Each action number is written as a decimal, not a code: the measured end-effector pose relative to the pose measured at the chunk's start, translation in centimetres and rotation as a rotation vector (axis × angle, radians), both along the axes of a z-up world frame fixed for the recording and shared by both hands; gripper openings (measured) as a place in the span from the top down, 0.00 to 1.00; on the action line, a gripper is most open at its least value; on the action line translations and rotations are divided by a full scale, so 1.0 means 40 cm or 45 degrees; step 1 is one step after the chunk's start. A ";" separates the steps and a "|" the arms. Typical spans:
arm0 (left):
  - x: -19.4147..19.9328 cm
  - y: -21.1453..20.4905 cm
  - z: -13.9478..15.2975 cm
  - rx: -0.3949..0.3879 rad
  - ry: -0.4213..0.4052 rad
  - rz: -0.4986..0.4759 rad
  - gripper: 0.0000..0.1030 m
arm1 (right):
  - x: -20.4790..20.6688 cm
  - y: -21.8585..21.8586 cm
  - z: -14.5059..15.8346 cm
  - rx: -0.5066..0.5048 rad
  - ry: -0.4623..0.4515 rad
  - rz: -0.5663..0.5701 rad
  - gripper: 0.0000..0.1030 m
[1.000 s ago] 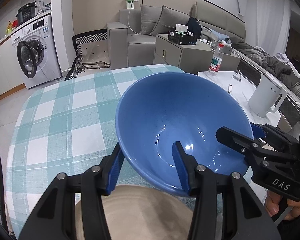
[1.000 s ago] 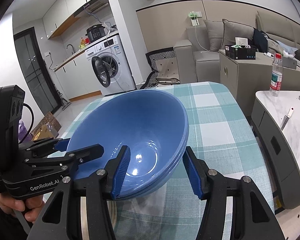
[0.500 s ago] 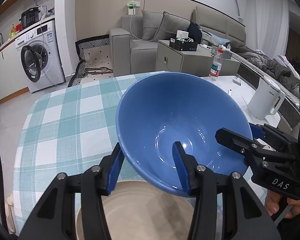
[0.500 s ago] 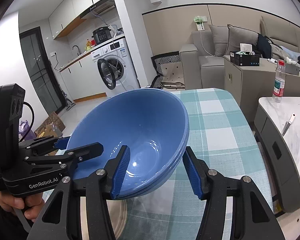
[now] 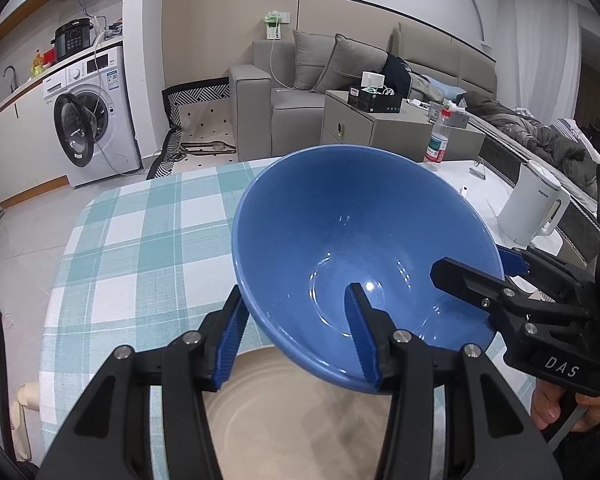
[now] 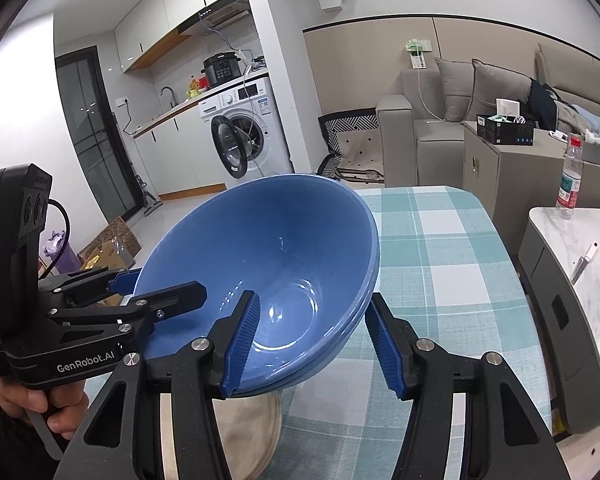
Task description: Organize plates and bowls
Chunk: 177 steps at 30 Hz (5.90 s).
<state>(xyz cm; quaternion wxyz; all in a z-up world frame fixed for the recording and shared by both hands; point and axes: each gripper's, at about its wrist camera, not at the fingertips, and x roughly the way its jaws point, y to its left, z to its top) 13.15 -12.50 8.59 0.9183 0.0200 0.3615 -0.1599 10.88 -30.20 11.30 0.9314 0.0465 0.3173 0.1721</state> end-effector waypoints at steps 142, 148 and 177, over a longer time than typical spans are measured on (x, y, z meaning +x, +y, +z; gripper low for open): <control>-0.192 0.207 -0.087 -0.025 -0.052 0.109 0.00 | -0.123 0.195 -0.060 -0.166 0.012 0.271 0.01; -0.204 0.228 -0.083 -0.021 -0.108 0.135 0.00 | -0.141 0.183 -0.048 -0.159 -0.048 0.270 0.01; -0.345 0.325 -0.109 -0.040 -0.393 0.315 0.00 | -0.292 0.103 -0.037 -0.034 -0.363 0.288 0.01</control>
